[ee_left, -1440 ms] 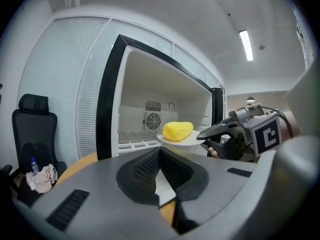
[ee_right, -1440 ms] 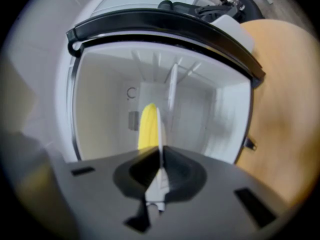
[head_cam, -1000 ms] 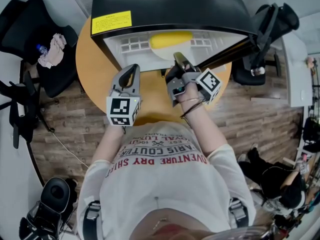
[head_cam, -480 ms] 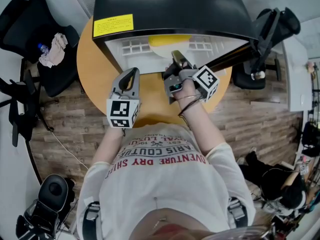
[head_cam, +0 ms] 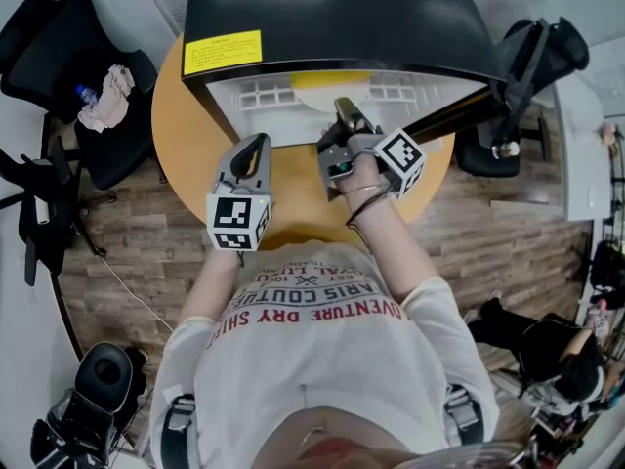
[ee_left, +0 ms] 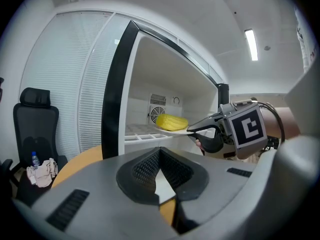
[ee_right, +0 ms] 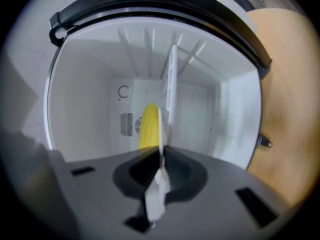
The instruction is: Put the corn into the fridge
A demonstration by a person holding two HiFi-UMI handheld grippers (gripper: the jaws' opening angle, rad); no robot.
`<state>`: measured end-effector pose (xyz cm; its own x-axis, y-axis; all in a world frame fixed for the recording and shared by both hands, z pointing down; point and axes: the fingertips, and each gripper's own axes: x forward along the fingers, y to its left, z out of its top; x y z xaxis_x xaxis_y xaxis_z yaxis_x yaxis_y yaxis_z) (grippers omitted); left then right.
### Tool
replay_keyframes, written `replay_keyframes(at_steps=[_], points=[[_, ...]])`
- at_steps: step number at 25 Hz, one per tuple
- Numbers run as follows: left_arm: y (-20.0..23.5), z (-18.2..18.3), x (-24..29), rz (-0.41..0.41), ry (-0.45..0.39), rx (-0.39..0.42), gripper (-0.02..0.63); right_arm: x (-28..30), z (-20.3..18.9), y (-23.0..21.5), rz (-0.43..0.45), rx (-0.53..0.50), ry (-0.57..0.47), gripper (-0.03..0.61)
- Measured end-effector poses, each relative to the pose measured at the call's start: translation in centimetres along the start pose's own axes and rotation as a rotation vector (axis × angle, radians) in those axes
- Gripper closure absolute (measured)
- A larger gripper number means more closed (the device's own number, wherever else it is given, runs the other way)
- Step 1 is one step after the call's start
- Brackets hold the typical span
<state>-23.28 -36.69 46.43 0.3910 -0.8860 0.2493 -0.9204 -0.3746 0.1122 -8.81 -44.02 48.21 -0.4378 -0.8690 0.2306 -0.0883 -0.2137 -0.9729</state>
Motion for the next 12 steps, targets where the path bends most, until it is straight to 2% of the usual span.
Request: replay_keyframes(at_steps=[7,10,12], points=[[-0.66,-0.14,0.12,-0.012,0.002,0.004,0.588,-0.18,0.13,0.36,0.051,-0.001,0.007,0.532],[-0.72,0.10,0.30,-0.015,0.004,0.009,0.588,-0.14,-0.07,0.60,0.073,-0.017,0.016,0.480],[-0.76,0.22,0.29,-0.009,0.002,0.012,0.588,-0.43,-0.21,0.61,0.076,-0.034,0.014,0.479]])
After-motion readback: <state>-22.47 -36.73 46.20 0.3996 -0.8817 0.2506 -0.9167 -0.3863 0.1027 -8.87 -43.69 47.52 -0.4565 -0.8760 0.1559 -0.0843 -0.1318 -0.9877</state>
